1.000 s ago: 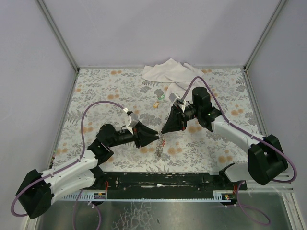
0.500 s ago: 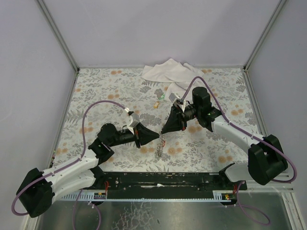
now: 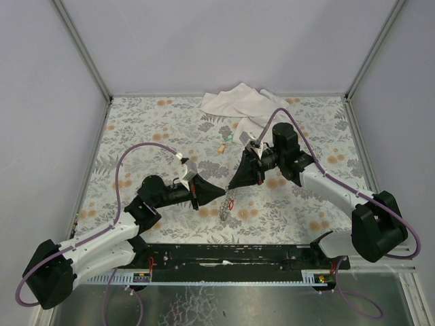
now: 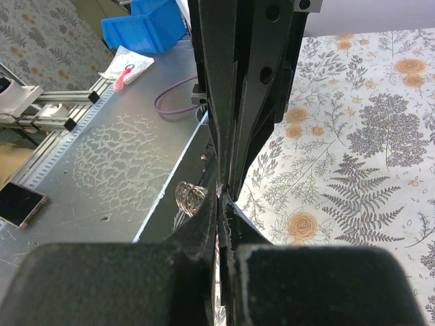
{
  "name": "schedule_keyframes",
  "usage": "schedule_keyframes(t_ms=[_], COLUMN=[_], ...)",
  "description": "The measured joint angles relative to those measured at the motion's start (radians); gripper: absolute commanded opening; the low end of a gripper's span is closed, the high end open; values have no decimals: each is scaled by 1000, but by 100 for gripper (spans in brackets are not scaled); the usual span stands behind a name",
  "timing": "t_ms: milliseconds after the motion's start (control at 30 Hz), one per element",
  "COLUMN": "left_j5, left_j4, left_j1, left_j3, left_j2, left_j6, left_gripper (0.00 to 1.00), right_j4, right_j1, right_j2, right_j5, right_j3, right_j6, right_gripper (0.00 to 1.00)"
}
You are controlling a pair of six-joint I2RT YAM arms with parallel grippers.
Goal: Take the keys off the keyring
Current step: Remove the key from the keyring.
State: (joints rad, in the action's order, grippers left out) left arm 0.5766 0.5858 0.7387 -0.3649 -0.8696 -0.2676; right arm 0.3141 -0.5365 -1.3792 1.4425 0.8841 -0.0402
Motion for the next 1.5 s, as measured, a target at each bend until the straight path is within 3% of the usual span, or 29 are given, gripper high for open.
schedule_keyframes(t_ms=[867,1233,1500], left_j5=[52,-65,-245], left_j4=[-103,-183,-259], left_j1=[0,0,-3], left_j3=[-46,-46,-43], left_j2=[-59,-6,-2], left_j6=[-54,-54,-75], left_gripper=[0,0,0], right_j4=[-108,-108,-120], right_j1=[1,11,50], right_j2=[0,0,0], right_j5=[-17,-20,-21], right_j3=[16,18,27], right_j6=[61,63,74], right_gripper=[0,0,0])
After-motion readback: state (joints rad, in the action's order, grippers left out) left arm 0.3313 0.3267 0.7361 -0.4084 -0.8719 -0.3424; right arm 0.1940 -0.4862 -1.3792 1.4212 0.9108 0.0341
